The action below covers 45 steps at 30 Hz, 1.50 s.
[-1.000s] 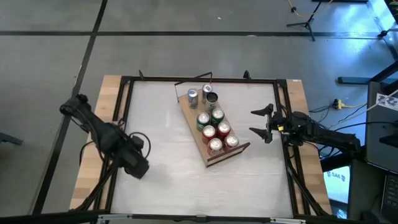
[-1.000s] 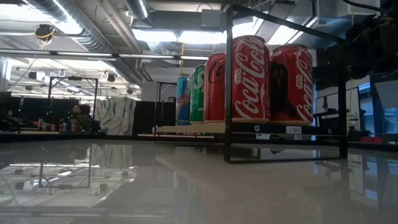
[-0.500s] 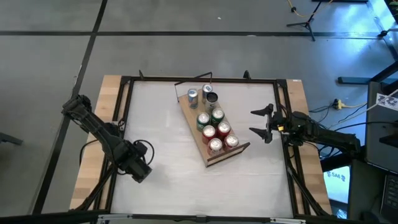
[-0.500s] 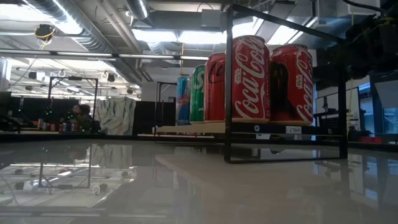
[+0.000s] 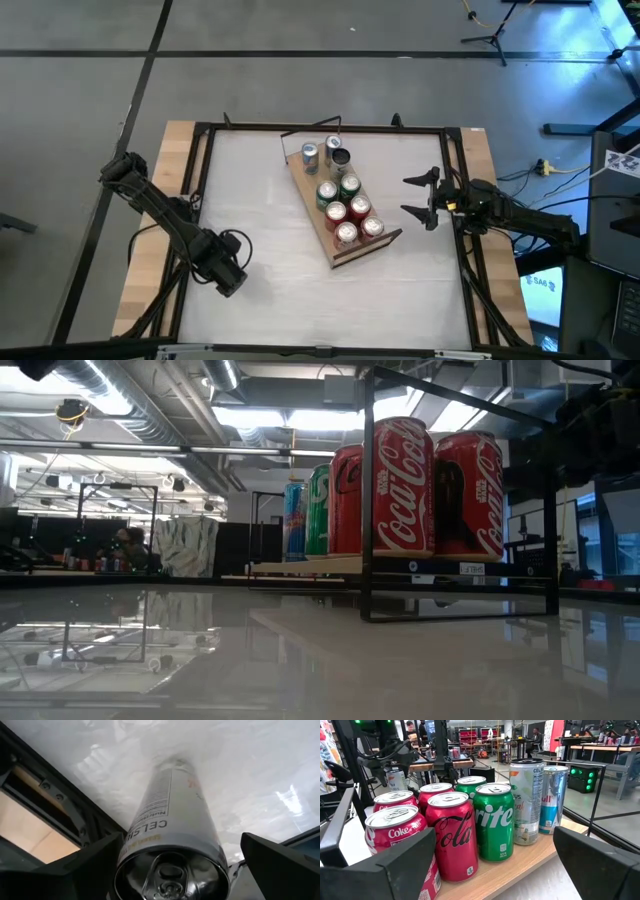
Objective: Place canned beverage on shelf
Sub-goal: Put the white-yellow soda can on the shelf aligned with the other white-yellow soda can
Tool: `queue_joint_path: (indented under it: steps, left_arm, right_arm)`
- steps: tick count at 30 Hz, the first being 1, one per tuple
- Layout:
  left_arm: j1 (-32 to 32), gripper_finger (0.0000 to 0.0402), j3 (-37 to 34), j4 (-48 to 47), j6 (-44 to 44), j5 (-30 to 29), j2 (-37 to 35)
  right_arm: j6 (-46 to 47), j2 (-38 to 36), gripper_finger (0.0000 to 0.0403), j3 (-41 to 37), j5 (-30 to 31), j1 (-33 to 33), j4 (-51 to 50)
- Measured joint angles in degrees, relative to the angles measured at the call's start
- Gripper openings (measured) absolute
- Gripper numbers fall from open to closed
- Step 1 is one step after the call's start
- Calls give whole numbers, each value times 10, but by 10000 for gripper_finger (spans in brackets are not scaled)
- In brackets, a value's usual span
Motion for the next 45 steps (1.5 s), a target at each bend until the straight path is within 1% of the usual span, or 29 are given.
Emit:
queue_joint_path:
  steps: [4, 7, 12, 15, 19, 20, 22, 27, 32, 40, 43, 45]
  left_arm:
    - [0, 388, -6, 2, 0, 15, 0]
    - [0, 371, -6, 2, 0, 16, 0]
    - [0, 325, -6, 2, -1, 18, 0]
    - [0, 288, -6, 2, 2, 28, 0]
    - [4, 240, -6, 2, 28, 32, -1]
    - [8, 234, -6, 1, 37, 33, -1]
    - [17, 234, -6, 0, 58, 34, -1]
    - [54, 234, 11, -1, 143, 10, 0]
    - [108, 234, 37, -13, 261, -8, 0]
    - [227, 240, 94, -77, 457, -52, 0]
    - [277, 241, 112, -98, 543, -79, 0]
    - [310, 242, 122, -104, 604, -88, 0]
  right_arm:
    - [0, 0, 399, 0, 0, 0, 0]
    - [0, 0, 399, 0, 0, 0, 0]
    - [0, 0, 399, 0, 0, 0, 0]
    - [0, 0, 399, 0, 0, 0, 0]
    - [0, 0, 399, 0, 0, 0, 0]
    - [0, 0, 399, 0, 0, 0, 0]
    - [0, 0, 399, 0, 0, 0, 0]
    - [0, 0, 399, 0, 0, 0, 0]
    - [0, 0, 399, 0, 0, 0, 0]
    - [0, 0, 399, 0, 0, 0, 0]
    - [0, 0, 399, 0, 0, 0, 0]
    - [0, 0, 399, 0, 0, 0, 0]
